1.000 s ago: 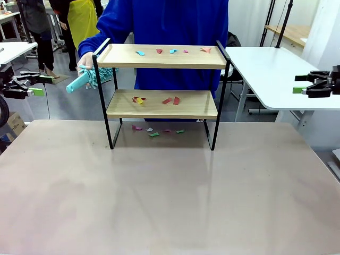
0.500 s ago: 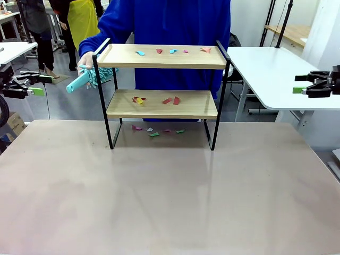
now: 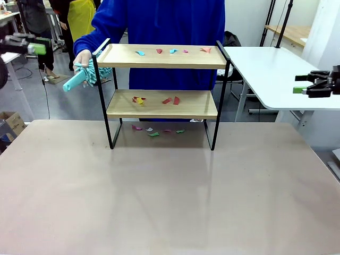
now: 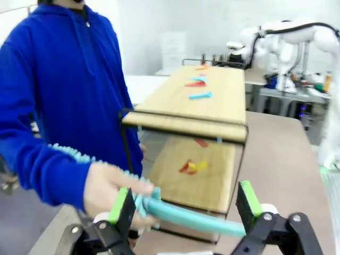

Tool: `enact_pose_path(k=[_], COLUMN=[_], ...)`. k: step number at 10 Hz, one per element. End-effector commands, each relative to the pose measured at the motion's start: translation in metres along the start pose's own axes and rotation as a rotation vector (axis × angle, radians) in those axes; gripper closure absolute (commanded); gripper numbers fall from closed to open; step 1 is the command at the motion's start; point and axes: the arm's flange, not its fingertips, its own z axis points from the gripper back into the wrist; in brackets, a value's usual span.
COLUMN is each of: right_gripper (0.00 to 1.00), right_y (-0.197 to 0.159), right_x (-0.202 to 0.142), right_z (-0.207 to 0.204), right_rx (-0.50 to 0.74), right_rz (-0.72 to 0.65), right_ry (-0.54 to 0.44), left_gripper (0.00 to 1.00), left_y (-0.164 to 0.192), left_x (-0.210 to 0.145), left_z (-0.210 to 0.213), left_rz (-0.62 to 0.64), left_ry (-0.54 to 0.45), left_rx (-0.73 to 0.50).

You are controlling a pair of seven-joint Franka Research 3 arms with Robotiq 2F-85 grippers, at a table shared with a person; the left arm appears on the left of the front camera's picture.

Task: Clean the shelf.
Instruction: Pick up the Duster handed by the human.

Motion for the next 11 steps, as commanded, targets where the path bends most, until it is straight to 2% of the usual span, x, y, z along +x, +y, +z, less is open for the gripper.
enact_pose_path(k=[1,3,4,6,7,8,11], right_gripper=[0.0,0.0,0.0,0.0,0.0,0.0,0.0], right_y=[0.0,0.0,0.0,0.0,0.0,0.0,0.0], right_x=[0.002,0.002,0.002,0.002,0.002,0.002,0.002], right_z=[-0.001,-0.001,-0.001,-0.001,-0.001,-0.001,-0.001], right_rx=[0.0,0.0,0.0,0.0,0.0,0.0,0.0], right_rz=[0.002,0.002,0.002,0.002,0.002,0.002,0.002], right_ry=[-0.002,-0.002,-0.002,-0.002,-0.002,-0.002,-0.002], left_gripper=[0.0,0.0,0.0,0.0,0.0,0.0,0.0], left_y=[-0.043,-0.066,-0.073,-0.062,-0.06,-0.073,-0.067], left_x=[0.038,0.063,0.064,0.063,0.06,0.065,0.055], left_z=[-0.049,-0.092,-0.112,-0.112,-0.109,-0.115,-0.121], left_rz=[0.138,0.244,0.291,0.276,0.294,0.212,0.238], left_ry=[0.107,0.213,0.271,0.323,0.313,0.276,0.299], left_rx=[0.197,0.504,0.58,0.636,0.654,0.626,0.649])
